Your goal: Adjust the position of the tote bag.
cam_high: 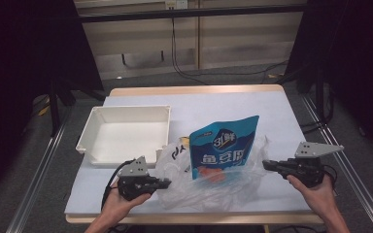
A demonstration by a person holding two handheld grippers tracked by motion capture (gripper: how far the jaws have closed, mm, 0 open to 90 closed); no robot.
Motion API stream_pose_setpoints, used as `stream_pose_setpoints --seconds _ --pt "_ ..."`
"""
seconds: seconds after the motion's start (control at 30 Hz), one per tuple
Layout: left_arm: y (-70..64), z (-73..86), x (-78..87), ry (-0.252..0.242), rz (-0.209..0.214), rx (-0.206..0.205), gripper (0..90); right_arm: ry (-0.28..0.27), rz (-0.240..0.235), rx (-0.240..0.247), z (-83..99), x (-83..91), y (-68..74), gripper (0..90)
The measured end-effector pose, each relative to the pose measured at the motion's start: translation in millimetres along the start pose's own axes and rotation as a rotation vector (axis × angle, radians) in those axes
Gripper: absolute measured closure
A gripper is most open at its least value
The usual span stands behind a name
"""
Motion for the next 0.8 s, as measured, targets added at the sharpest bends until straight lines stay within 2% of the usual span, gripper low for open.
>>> stream_pose_setpoints --seconds 0.1,0.13,0.23,0.27,0.4,0.5,0.53,0.57,0.6,0.67,0.73,0.8 --pt "-1.2 -0.2 1.5 0.015 -0.007 -0.010 88.4 0.007 0.001 -0.014 5.1 0.2 -0.8 90.0" --pt "-1.8 0.6 -0.1 0.009 -0.008 0.002 88.4 0.021 0.004 -0.017 8.9 -2.1 -0.8 90.0" --pt "0.2 8.0 -5.3 0.057 -0.030 -0.007 88.5 0.045 0.005 -0.017 13.5 -6.3 -0.7 90.0" --pt "0.8 10.5 -6.5 0.076 -0.031 -0.018 88.7 0.056 0.001 -0.016 15.7 -8.3 -0.7 90.0" --pt "3.8 18.4 -11.2 0.111 -0.025 -0.014 89.0 0.086 0.004 -0.015 21.3 -12.9 -1.3 90.0" --pt "6.7 22.1 -13.4 0.119 -0.028 0.004 89.0 0.118 0.000 -0.015 28.5 -17.3 -2.3 90.0" --pt "7.4 23.0 -14.1 0.117 -0.028 0.004 89.0 0.118 0.000 -0.015 28.5 -17.3 -2.3 90.0" --pt "8.3 23.5 -13.7 0.132 -0.025 -0.002 89.0 0.144 0.001 -0.010 33.2 -19.6 -1.7 90.0" --pt "7.6 24.2 -14.9 0.125 -0.024 0.008 89.0 0.144 0.001 -0.010 33.2 -19.6 -1.7 90.0" --pt "6.8 25.3 -15.9 0.146 -0.026 -0.001 89.0 0.163 0.002 0.000 36.9 -21.1 -0.9 90.0" --pt "5.7 26.9 -18.2 0.179 -0.036 0.000 89.0 0.172 0.004 -0.006 40.7 -22.0 -0.3 90.0" --pt "5.6 27.9 -19.2 0.174 -0.029 -0.009 89.1 0.180 0.021 -0.027 49.4 -23.0 0.4 90.0"
Point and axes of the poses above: each handheld gripper's, and its own axes: x roughly backward along the jaws, z roughly out of its underside, y roughly to its left, the point moved 3 cm from there along -x, roughly forward along the jaws, and after that the axes turned 12 degrees about -y, right-handed, at the moved point
